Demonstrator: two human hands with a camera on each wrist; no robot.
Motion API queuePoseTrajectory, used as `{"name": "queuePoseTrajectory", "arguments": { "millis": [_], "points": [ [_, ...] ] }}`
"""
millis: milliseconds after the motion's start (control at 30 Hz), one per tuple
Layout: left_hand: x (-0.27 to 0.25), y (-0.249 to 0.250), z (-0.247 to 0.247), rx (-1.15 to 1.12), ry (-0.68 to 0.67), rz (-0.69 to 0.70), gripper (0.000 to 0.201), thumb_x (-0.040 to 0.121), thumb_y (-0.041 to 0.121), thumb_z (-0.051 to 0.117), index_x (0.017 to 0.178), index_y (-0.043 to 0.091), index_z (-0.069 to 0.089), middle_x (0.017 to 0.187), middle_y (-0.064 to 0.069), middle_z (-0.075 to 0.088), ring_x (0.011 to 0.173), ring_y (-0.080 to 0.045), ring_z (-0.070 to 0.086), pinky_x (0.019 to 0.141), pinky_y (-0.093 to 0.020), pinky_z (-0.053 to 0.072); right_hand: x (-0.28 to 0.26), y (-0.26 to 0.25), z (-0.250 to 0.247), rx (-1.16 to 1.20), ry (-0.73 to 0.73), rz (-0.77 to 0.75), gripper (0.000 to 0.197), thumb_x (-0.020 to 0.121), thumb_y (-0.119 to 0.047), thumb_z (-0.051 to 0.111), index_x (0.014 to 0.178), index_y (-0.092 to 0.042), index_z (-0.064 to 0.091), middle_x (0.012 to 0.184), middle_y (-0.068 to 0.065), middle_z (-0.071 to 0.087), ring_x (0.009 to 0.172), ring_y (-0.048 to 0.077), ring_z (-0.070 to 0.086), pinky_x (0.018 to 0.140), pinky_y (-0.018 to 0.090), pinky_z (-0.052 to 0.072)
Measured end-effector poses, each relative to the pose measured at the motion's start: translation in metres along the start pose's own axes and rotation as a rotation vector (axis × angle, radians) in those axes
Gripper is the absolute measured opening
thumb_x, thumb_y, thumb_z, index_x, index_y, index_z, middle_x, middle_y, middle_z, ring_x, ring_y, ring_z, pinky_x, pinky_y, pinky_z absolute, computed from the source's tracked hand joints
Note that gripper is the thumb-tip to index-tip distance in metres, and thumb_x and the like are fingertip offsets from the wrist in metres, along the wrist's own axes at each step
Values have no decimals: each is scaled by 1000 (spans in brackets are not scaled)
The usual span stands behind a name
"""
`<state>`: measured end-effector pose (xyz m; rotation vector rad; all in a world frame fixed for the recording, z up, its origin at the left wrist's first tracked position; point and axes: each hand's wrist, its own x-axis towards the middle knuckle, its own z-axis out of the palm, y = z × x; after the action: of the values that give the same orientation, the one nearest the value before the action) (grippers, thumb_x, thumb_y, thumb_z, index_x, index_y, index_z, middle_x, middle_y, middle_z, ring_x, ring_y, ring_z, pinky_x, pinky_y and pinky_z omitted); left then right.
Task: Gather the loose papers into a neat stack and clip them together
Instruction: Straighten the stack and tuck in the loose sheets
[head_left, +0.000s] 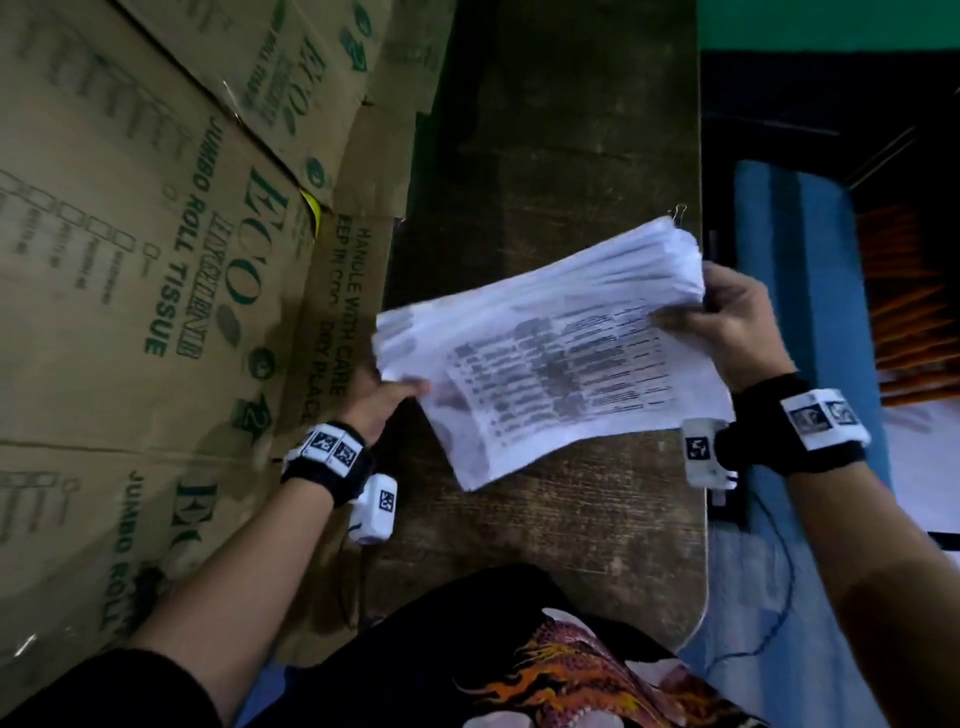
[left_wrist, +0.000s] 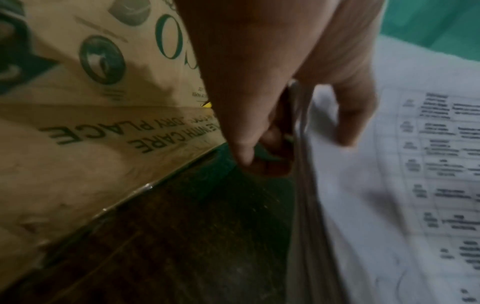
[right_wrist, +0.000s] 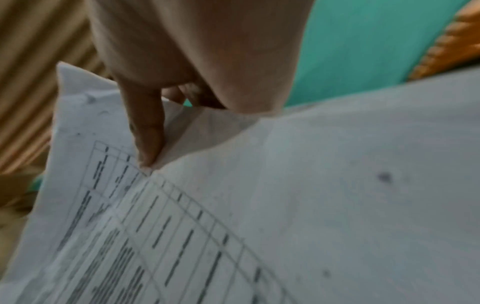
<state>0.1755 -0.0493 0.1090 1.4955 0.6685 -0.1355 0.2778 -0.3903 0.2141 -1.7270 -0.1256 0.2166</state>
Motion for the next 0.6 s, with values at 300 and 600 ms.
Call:
{"name": "queuePoseTrajectory", "arguments": {
  "millis": [300, 600],
  "points": [
    [-49, 100, 57, 299, -437, 454, 107, 41, 40, 93, 133, 30, 40, 138, 3, 48, 129, -9, 45, 110, -32, 35, 9, -90, 34, -478, -426, -119, 9, 75, 10, 72, 77, 4, 65, 69, -2, 58, 68, 1, 51, 65, 19, 43],
    [-52, 113, 75, -161, -290, 547, 37, 77, -5, 70, 98, 24, 68, 91, 12, 74, 92, -4, 68, 78, -18, 52, -13, -88, 34, -1183, -275, -58, 38, 71, -35, 76, 106, -37, 62, 98, -8, 68, 97, 24, 63, 79, 38, 49]
  ]
}}
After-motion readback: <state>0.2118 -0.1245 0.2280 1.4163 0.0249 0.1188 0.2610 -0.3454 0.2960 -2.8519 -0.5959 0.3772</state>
